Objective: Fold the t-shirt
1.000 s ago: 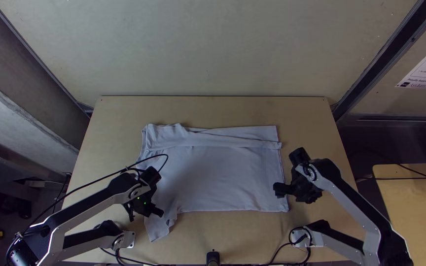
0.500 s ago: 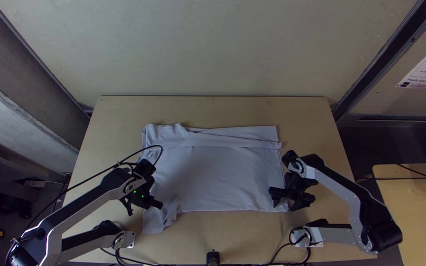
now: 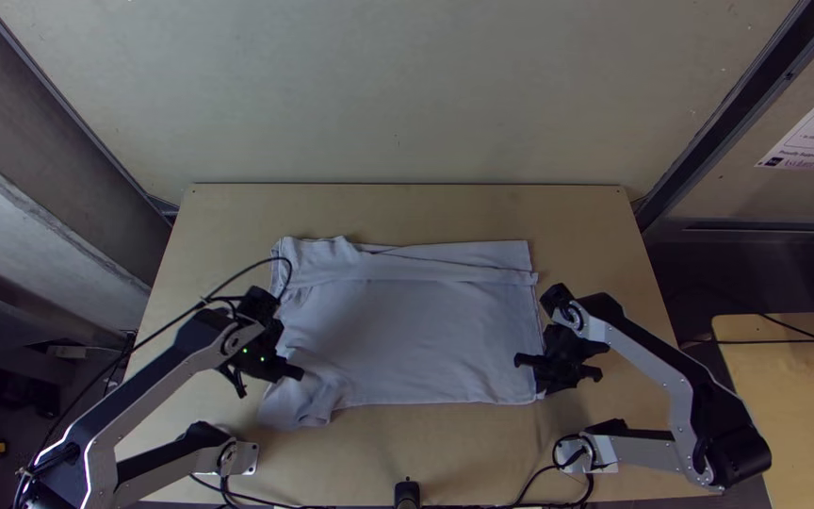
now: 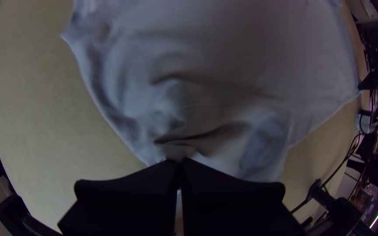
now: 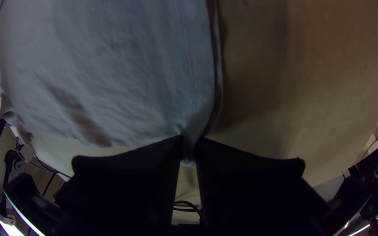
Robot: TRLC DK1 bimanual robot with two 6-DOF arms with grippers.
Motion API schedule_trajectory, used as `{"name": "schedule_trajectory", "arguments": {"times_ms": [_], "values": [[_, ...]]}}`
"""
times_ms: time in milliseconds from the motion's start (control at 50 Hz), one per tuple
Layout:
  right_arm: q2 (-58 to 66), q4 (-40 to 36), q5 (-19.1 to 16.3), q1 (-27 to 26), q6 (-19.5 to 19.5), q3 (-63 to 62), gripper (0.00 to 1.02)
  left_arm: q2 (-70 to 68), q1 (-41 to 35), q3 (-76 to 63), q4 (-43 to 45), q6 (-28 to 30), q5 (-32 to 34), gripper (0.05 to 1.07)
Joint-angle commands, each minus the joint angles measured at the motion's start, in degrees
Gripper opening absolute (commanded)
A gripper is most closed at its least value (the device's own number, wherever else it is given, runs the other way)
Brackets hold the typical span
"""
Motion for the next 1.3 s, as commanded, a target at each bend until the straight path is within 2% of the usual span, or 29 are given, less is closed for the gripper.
{"name": "schedule_trajectory", "arguments": {"times_ms": [0, 120, 280, 480, 760, 1280], "values": [[-1.5, -1.7, 0.5, -1.4, -0.6, 2.4, 0.03, -1.5, 4.1, 3.3, -2.1, 3.8, 0.1, 0.08], [-1.7, -1.8, 1.5, -2.6, -0.6, 3.1, 0.03, -2.6, 8.7, 4.8, -3.9, 7.2, 0.4, 0.08], [-1.4, -0.8, 5.1, -3.2, -0.4, 4.7, 0.03, -3.6, 13.5, 4.8, -5.4, 11.0, 0.5, 0.08], [-1.6, -0.6, 6.1, -3.8, -0.1, 8.5, 0.03, -3.5, 17.0, 5.9, -5.5, 13.1, 1.0, 0.08], [0.6, 0.5, 6.6, -4.9, 0.3, 16.4, 0.03, 2.2, 17.2, 12.9, -4.7, 13.0, 1.5, 0.08], [15.5, 3.7, 7.4, -5.7, -0.2, 32.8, 0.03, 20.6, 17.8, 30.8, -3.1, 14.2, 1.5, 0.08]]}}
